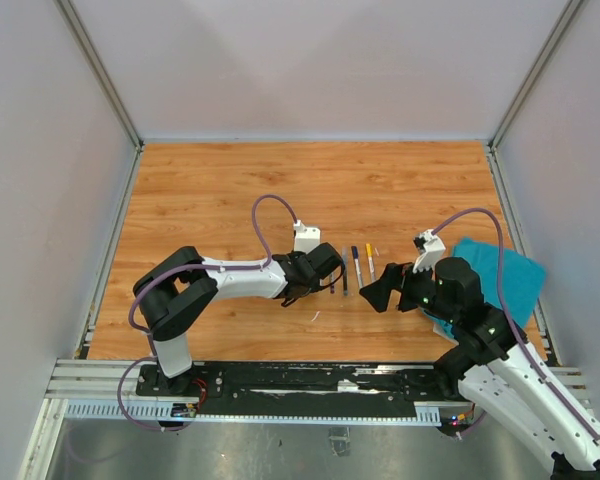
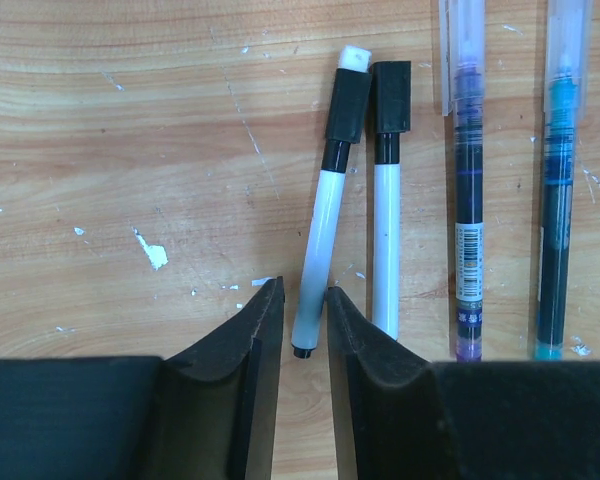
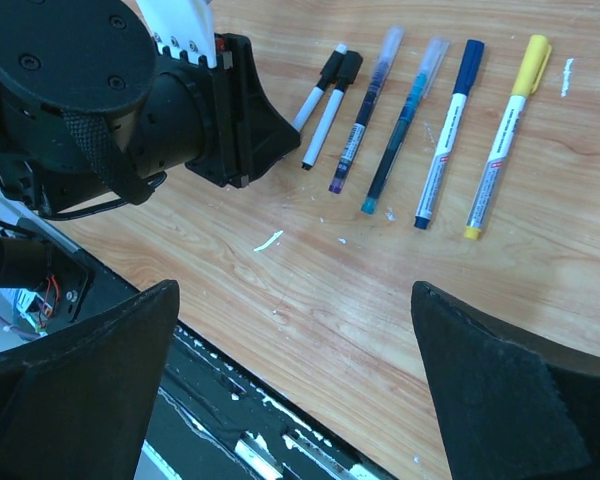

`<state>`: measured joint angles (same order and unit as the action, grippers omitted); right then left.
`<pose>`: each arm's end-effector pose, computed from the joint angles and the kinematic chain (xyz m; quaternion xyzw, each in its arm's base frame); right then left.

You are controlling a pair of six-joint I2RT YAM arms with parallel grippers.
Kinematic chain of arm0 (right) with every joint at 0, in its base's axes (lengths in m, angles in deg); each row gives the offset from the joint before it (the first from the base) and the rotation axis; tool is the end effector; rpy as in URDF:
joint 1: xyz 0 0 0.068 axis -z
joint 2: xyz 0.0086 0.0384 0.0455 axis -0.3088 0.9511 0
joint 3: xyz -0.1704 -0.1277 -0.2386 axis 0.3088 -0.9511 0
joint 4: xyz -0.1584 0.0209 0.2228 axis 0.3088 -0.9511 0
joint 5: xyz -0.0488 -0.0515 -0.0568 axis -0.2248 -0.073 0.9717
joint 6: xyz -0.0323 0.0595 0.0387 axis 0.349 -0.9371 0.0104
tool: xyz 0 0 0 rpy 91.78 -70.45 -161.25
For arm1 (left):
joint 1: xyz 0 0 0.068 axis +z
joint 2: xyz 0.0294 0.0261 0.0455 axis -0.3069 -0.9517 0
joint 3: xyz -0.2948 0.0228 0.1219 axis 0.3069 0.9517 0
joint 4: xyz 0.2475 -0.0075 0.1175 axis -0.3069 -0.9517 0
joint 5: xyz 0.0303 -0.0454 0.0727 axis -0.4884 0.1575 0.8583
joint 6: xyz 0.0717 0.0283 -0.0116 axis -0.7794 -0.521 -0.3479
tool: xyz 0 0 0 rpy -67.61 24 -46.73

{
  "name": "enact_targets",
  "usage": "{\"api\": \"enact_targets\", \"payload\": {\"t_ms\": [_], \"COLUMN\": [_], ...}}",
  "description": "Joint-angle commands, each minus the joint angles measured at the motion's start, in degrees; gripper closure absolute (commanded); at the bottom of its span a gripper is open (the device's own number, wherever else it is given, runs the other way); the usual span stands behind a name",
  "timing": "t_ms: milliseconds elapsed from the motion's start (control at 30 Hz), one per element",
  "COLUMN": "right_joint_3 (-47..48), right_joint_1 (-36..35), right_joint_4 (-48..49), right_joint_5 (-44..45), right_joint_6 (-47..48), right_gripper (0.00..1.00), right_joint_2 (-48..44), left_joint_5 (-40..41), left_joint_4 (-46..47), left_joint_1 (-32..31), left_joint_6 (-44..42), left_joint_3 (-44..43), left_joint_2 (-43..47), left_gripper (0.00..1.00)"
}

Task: Insert the pens into the pen caps
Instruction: Place the pen at the center of the board.

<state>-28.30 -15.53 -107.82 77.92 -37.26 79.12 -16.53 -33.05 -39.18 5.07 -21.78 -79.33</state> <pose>0.1050 0.0828 0.2858 -0.0623 0.8230 0.3589 0.4359 0.2349 -0.2999 0.1676 0.0236 0.9330 -0.0366 0.3573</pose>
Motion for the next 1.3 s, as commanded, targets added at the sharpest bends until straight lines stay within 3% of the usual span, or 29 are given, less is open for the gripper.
{"api": "enact_targets", "payload": {"t_ms": [0,67,300,467,867,1267], "right_joint_3": [-0.7,-0.9,-1.0,-1.0,-0.9,0.7], "right_joint_1": [0.4,0.4,0.4,0.4,0.4,0.4], "right_joint_4": [3.2,3.5,3.6,3.8,3.9,2.1], "right_joint_5": [-3.4,-4.1,-4.9,-5.2,-5.9,-0.5], "right_joint_6": [-0.5,-0.5,-0.5,-0.7,-0.9,-2.3], "right_gripper": [0.02,0.01,0.01,0.02,0.01,0.01], "right_joint_2": [0.5,0.8,0.8,0.8,1.1,0.7], "left_joint_5": [-0.8,-1.1,-1.5,-1.4,-0.6,2.8], "left_joint_4": [1.1,1.3,1.5,1.5,1.6,-0.7], "left_joint_1": [0.4,0.4,0.4,0.4,0.4,0.4], "left_joint_6": [1.4,1.7,2.3,4.7,6.1,0.4], "left_joint_3": [-0.2,0.2,1.1,2.6,2.4,-1.2], "left_joint_2": [-1.0,-0.7,0.0,1.5,2.3,9.3], "left_gripper": [0.72,0.72,0.89,0.91,0.79,0.68]}}
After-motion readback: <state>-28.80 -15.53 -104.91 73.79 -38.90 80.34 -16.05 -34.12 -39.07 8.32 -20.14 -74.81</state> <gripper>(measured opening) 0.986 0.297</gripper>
